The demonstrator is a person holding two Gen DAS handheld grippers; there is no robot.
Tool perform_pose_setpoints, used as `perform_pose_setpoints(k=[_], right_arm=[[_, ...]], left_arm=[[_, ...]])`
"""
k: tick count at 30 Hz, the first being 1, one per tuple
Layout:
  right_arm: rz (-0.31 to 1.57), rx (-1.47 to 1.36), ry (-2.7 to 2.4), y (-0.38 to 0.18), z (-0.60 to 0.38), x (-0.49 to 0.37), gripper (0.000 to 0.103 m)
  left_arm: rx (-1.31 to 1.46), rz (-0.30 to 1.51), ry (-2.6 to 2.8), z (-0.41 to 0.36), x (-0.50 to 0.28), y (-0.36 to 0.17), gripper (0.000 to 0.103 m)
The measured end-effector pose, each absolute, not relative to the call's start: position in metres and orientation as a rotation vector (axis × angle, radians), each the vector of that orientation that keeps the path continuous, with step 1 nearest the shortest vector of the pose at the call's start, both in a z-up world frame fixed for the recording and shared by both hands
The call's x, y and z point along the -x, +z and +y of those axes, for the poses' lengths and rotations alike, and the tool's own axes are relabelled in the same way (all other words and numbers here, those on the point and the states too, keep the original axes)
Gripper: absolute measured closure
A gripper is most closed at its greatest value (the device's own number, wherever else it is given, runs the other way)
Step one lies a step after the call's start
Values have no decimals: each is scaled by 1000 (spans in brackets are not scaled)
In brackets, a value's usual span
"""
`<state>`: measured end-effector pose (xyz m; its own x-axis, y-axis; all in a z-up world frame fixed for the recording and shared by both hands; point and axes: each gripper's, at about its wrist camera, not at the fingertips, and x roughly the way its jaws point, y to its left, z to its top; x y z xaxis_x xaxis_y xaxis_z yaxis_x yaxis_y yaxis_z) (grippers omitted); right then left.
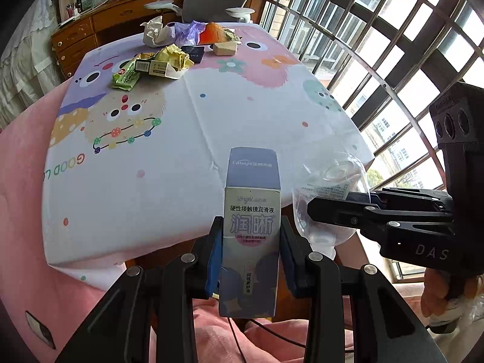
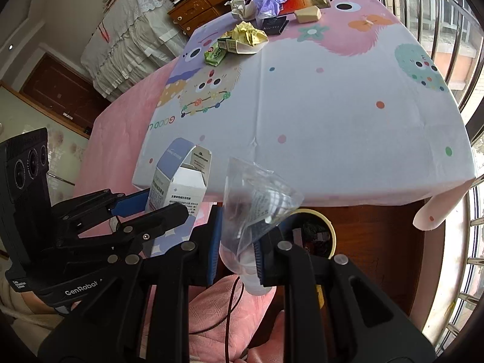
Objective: Collect trash
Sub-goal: 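Grasp the white-blue box with the left tool while the right tool grasps the plastic bottle, then carry the white-blue box and plastic bottle down over the trash bin with both tools, then open the left tool to drop the box while the right tool drops the bottle into the bin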
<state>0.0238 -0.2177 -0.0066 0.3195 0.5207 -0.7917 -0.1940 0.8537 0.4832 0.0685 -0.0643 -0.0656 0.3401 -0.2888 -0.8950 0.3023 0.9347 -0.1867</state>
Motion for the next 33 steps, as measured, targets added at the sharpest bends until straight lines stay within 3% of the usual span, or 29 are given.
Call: perform_pose_setpoints(k=[9,22,28,30,33], right_arm=[[1290,-403,393,-91,-221,16,86],[1440,-507,119,-303,-235,29,86],[1475,-521,59,-367,-232,24,86],[1483,-522,51,-379,-224,15,86],[1505,-506,30,-392,-218,7,85]], left_arm=[[-47,1259,-368,-62,-24,-125,69],[-16,1423,-366,-58,8,-322,69],[-5,1439,-364,-58,9,-378,69],[-19,1438,-363,-60,5,-389,66],[-30,1451,-363,-59,3,-402,46]])
